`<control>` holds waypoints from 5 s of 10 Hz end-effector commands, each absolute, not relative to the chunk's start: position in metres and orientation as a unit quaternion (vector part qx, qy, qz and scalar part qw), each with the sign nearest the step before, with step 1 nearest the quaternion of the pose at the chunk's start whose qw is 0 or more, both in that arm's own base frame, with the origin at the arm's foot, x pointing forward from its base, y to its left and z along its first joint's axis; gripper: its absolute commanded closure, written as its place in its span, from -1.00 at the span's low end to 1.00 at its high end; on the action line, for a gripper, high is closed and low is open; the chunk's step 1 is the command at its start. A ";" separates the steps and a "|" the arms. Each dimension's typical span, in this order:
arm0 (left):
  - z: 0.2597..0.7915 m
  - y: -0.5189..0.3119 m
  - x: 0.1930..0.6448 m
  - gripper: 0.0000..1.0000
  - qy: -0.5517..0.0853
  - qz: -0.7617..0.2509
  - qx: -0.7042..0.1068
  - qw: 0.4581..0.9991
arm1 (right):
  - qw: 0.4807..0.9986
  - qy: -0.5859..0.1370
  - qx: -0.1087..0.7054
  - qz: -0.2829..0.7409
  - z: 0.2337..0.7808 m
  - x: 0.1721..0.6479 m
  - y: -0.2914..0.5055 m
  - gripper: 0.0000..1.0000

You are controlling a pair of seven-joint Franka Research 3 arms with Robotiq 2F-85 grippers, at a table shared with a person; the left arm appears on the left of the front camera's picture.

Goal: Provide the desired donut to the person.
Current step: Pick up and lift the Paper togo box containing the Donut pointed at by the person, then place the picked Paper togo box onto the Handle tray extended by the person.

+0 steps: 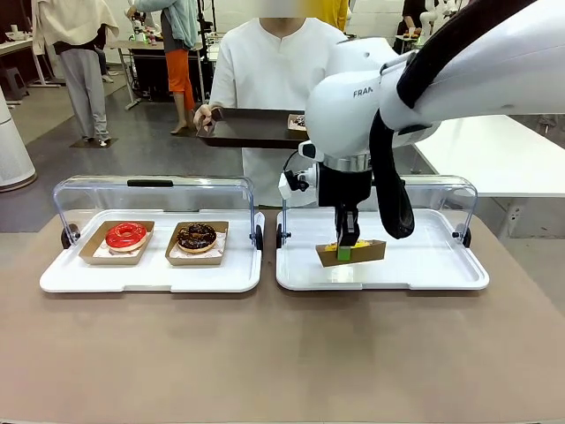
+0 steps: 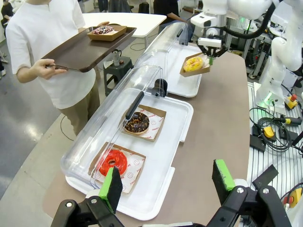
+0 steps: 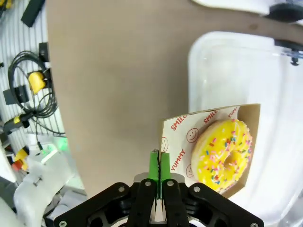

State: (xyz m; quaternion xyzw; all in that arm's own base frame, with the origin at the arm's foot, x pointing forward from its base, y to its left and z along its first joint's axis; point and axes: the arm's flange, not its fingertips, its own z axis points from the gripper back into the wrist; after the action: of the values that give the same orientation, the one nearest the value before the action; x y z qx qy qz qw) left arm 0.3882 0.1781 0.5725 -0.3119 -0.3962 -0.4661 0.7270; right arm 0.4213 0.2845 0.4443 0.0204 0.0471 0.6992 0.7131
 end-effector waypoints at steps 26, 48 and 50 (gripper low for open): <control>0.574 0.178 0.387 -1.00 -0.397 -0.467 -0.313 0.726 | 0.698 -0.047 -0.027 0.715 0.617 0.342 0.295 1.00; 0.574 0.178 0.387 -1.00 -0.397 -0.467 -0.313 0.726 | 0.702 -0.148 -0.024 0.697 0.606 0.519 0.438 0.97; 0.574 0.178 0.387 -1.00 -0.397 -0.467 -0.313 0.726 | 0.713 -0.138 -0.017 0.688 0.589 0.528 0.427 0.97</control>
State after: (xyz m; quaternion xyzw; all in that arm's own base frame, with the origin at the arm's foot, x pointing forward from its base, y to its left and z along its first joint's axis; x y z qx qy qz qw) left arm 0.3881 0.1782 0.5726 -0.3118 -0.3963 -0.4661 0.7270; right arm 0.5269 0.4296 0.5957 -0.0283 -0.1333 0.7004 0.7006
